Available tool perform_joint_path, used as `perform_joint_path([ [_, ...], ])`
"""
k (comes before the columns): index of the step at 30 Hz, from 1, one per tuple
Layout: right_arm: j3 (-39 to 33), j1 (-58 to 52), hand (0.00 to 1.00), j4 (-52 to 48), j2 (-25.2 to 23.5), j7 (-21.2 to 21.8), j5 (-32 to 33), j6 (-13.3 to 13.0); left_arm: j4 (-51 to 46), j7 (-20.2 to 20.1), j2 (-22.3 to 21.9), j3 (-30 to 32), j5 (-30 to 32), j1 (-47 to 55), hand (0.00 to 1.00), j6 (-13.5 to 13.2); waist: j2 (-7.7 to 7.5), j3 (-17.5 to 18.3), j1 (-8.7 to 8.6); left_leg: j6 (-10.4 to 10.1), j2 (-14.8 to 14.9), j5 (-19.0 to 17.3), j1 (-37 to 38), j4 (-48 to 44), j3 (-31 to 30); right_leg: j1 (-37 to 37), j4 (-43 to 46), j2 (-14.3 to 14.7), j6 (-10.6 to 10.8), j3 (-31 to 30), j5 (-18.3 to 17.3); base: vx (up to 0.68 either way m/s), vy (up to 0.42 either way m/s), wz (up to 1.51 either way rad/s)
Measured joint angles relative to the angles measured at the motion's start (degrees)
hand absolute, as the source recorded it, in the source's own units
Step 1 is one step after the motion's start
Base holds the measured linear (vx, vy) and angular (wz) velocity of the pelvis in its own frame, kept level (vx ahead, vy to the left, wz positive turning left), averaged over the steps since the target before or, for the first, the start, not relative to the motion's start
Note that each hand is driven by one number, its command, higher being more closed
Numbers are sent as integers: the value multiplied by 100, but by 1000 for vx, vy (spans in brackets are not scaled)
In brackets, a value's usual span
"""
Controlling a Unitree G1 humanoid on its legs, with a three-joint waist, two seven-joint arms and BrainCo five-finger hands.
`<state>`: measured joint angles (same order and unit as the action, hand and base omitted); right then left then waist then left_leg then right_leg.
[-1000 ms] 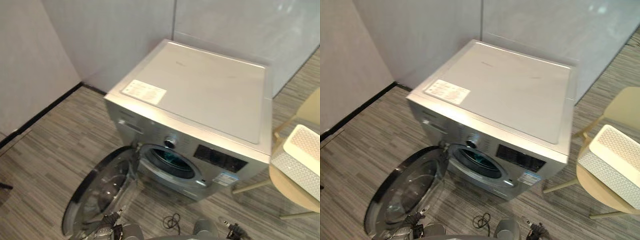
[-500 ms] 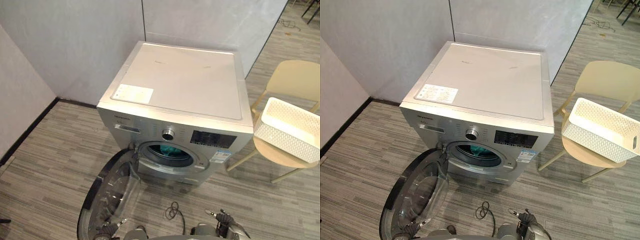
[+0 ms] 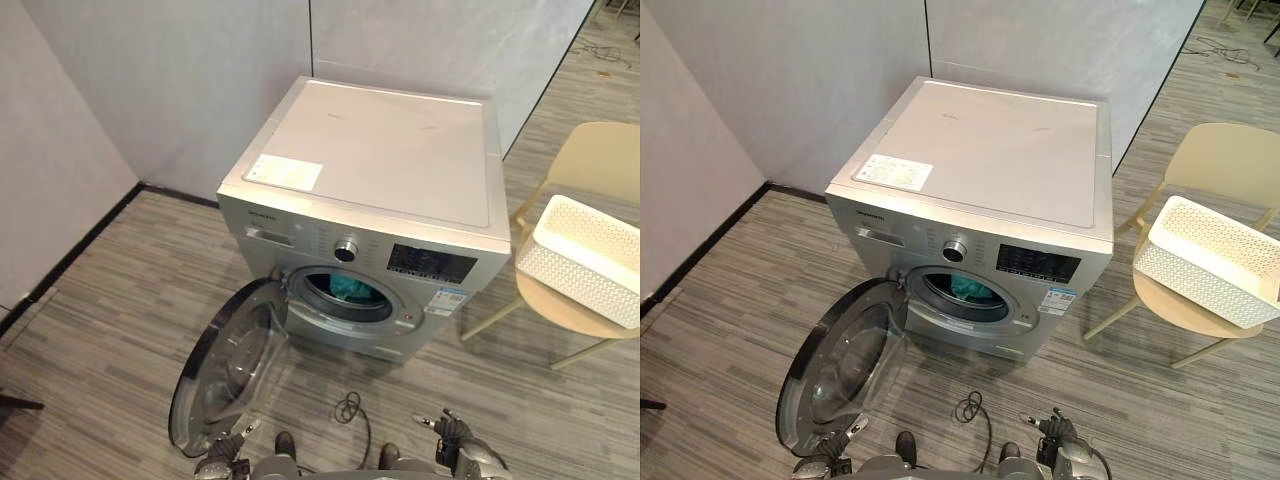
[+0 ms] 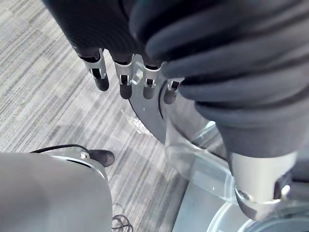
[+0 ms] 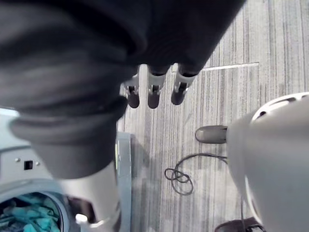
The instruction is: Pick up the laundry basket with both hands and put the clothes into the washing machine.
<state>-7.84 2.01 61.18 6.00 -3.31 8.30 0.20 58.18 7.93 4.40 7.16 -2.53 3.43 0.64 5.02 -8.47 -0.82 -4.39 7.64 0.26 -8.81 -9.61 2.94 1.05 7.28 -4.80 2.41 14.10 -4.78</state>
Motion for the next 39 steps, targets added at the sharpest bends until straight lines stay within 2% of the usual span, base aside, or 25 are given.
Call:
perform_joint_path([
  [1, -5, -3, 0, -25, 12, -5, -1, 1, -139, 0, -16, 1, -70, 23, 0, -6, 61, -17, 8, -35, 19, 34, -69, -45, -141, 28, 69, 44, -60, 24, -39, -106, -72, 91],
  [2, -9, -3, 0, -111, 7, -23, -1, 5, -477, 0, 1, -1, -212, 65, 0, -46, 90, -39, 7, -254, -23, 281, -107, 151, -345, 34, 66, 98, -196, 35, -71, -110, -56, 85],
  [3, -37, 11, 0, -213, -38, -32, -2, 4, -817, -3, -1, -2, -287, 69, 0, -85, 39, -65, 4, -278, -15, 260, -61, 238, -339, 71, 43, -31, -304, 239, -3, -123, -46, 84],
  [4, -127, 82, 0, -285, -55, -49, -7, -4, -1264, -5, 0, 53, -406, 150, 0, -106, -42, -141, 46, 113, 14, -203, -253, -848, -4, 72, 167, -163, -285, 336, 5, -61, -11, 56],
  [5, -123, 100, 0, -581, -60, -57, -3, -14, -1824, 0, 5, 89, -531, 318, 0, -143, -125, -178, 66, 187, 34, -490, -241, -1664, 253, -10, 192, -285, -254, 400, 10, -73, -10, 36],
  [6, -116, 81, 0, -707, -56, -56, -3, -42, -2105, 5, 5, 115, -598, 418, 0, -200, -130, -172, 54, 119, 64, -553, -192, -1829, 310, -30, 189, -326, -235, 422, 24, -61, 21, 38],
  [7, -116, 75, 0, -861, -33, -57, -2, -116, -2558, 43, 1, 202, -671, 513, 0, -302, -53, -131, 17, 12, 204, -642, -29, -1847, 371, -50, 183, -338, -203, 519, 50, -80, 95, 43],
  [8, -118, 108, 0, -873, 40, -54, -2, -147, -2928, 125, 9, 287, -753, 541, 0, -381, 86, -72, 10, 18, 210, -676, -3, -1643, 428, -29, 212, -327, -169, 601, 71, -71, 106, 49],
  [11, -120, 110, 0, -857, 50, -34, -3, -141, -3574, 324, 12, 377, -936, 520, 0, -552, 67, -40, 29, 26, 73, -677, 159, -921, 365, -13, 70, -336, -100, 744, 94, -73, 70, 53],
  [12, -137, 98, 0, -852, 47, -43, -2, -139, -3822, 378, 16, 374, -955, 485, 0, -584, 88, -30, 9, 113, 23, -682, 224, -562, 228, -17, 48, -342, -65, 903, 138, -90, 97, 69],
  [13, -169, 55, 0, -831, 35, -45, 1, -132, -3930, 447, 24, 375, -958, 433, 0, -594, 66, -27, 15, 163, -52, -576, 247, -402, 153, -93, 13, -354, -45, 951, 155, -131, 81, 68],
  [17, -185, -41, 0, -820, 31, -50, 3, -133, -4460, 542, 21, 374, -970, 542, 0, -609, 81, 82, -3, 101, -241, -251, 683, 430, 71, -340, -211, -412, 72, 1031, 250, -95, 12, 28],
  [20, -182, -69, 0, -819, 24, -55, 3, -133, -4734, 548, 22, 372, -967, 528, 0, -736, 167, 268, -140, 7, -262, 90, 842, 1219, 74, -312, -471, -375, 143, 1065, 295, 0, -24, 30],
  [22, -168, -142, 0, -810, -4, -48, 0, -129, -4732, 580, 28, 378, -963, 542, 0, -753, 137, 262, -110, -12, -207, 266, 998, 1390, 183, -311, -493, -301, 121, 908, 371, 50, -26, -18],
  [25, -113, -143, 0, -800, -14, -25, -67, -125, -4518, 584, 131, 443, -944, 528, 0, -750, 46, 316, -122, -17, -151, 319, 1076, 1445, 386, -300, -609, -203, 28, 716, 496, 93, -27, -37],
  [27, -108, -145, 0, -792, -11, -21, -179, -122, -3990, 564, 365, 485, -918, 357, 0, -737, -11, 339, -132, 0, -146, 331, 1121, 1484, 528, -270, -708, -129, 19, 572, 557, 97, -11, -42],
  [29, -55, -155, 0, -639, 2, 0, -226, -105, -3061, 460, 732, 588, -1044, 47, 0, -677, -199, 365, -148, -3, -110, 324, 1112, 1484, 696, -191, -769, -100, 3, 426, 579, 81, -12, -38],
  [32, -74, -188, 0, -561, 11, 29, -260, -84, -2095, 431, 1100, 706, -1125, -414, 0, -550, -370, 363, -155, -19, -70, 309, 976, 1484, 889, -2, -866, -27, -37, 272, 656, 71, -21, -30],
  [36, -232, -110, 0, -392, 179, 92, -340, -40, -975, 189, 1568, 690, -1279, -1049, 0, -313, -436, 295, -170, -21, -6, 311, 637, 1482, 1233, 488, -946, 47, -61, -40, 825, 23, -14, -41],
  [39, -470, -89, 0, -347, 229, 96, -321, -6, -392, 77, 1990, 618, -1080, -1820, 0, -283, -564, 55, -229, -24, 49, 313, 289, 1347, 1298, 818, -943, 69, -104, -91, 909, -24, -16, -17],
])
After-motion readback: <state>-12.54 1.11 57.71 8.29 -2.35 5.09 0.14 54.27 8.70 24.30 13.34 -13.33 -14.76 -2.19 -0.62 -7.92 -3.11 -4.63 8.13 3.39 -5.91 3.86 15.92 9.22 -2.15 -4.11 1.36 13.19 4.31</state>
